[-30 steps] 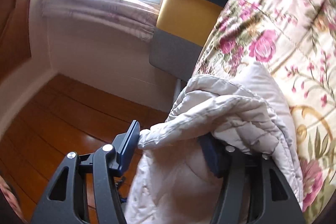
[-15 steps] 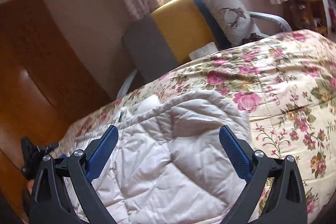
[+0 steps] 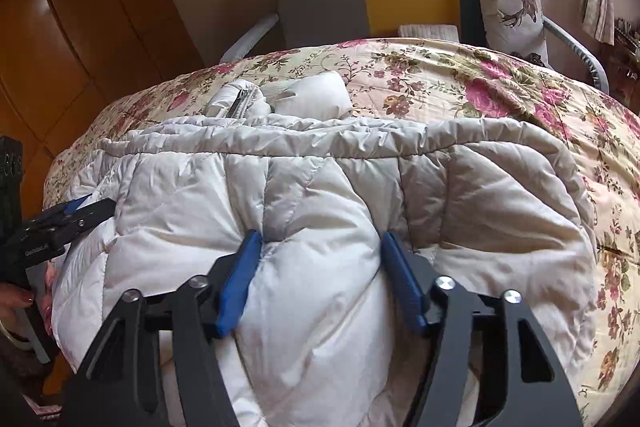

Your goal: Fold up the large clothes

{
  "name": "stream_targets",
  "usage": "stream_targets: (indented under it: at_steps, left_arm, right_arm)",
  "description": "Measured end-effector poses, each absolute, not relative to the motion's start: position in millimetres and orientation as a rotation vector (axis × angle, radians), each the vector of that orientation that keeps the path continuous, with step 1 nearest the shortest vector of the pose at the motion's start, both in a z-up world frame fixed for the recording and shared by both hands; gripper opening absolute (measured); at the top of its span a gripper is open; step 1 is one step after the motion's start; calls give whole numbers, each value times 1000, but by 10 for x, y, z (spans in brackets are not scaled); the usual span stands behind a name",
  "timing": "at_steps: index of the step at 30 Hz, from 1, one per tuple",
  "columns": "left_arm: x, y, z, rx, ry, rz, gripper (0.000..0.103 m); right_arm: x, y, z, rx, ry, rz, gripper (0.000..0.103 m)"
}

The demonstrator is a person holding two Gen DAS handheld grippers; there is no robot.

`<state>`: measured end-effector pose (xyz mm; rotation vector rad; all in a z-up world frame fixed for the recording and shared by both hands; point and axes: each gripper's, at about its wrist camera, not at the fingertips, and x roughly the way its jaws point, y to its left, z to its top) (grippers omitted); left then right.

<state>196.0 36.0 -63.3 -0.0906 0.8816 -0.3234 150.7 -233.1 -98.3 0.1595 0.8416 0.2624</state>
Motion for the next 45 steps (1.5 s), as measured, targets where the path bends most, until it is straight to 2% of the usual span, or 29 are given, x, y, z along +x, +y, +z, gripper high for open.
stream_targets:
  at_steps: [2,4,5,6,13,20,25,27,28,33,35,38,39,40,41,42,45]
  left_arm:
    - [1913,329,-602,-67,877,-312,30]
    - [1864,301,-528,-45,865,-320,13]
    - [1834,294,-465,-37,854,-319,10]
    - [1804,287,-400,-36,843,-320,8]
    - [1910,252,29,-15,732,-305,8]
    - [2479,165,-490,0,858,-265,8]
    - [2548,176,-728,20,827,-268,8]
    - [2564,173,-780,17,811,-272,8]
    - [2585,185,-807,12,807,-272,11]
    - [2664,275,-916,-62,790,-290,11]
    - [2676,297,-901,-82,799,-297,13]
    - [2624,284,-773,-75,830,-275,27]
    - [2594,274,-714,-73,837,-260,40]
    - [2546,261,-592,-83,831,-243,62]
    - [2505,252,-499,-99,813,-234,71]
    - [2449,231,-372,-120,778,-236,76]
    - [2368,-26,-76,-74,724,-285,78]
  right_arm:
    - [1473,-2317,-987,167,836,293,29]
    - [1434,-2266,-925,140,823,306,16]
    - [1414,-2249,-881,125,813,304,7]
    - [1390,-2234,-814,114,801,296,4]
    - [1489,-2271,-403,79,707,284,3]
    - [2025,-2383,-734,90,779,238,1]
    - [2257,-2606,-1057,209,797,225,0]
    - [2297,-2638,-1128,218,779,227,0]
    - [2325,-2645,-1153,217,773,225,0]
    - [2503,-2676,-1278,225,749,236,0]
    - [2551,-2671,-1318,235,762,247,0]
    - [2545,-2697,-1336,253,760,255,0]
    - [2536,-2700,-1336,255,758,255,0]
    - [2533,-2697,-1335,254,757,255,0]
    - [2531,-2695,-1333,253,756,254,0]
    - [2529,-2693,-1331,251,755,253,0]
    - [2523,-2682,-1327,248,751,255,1]
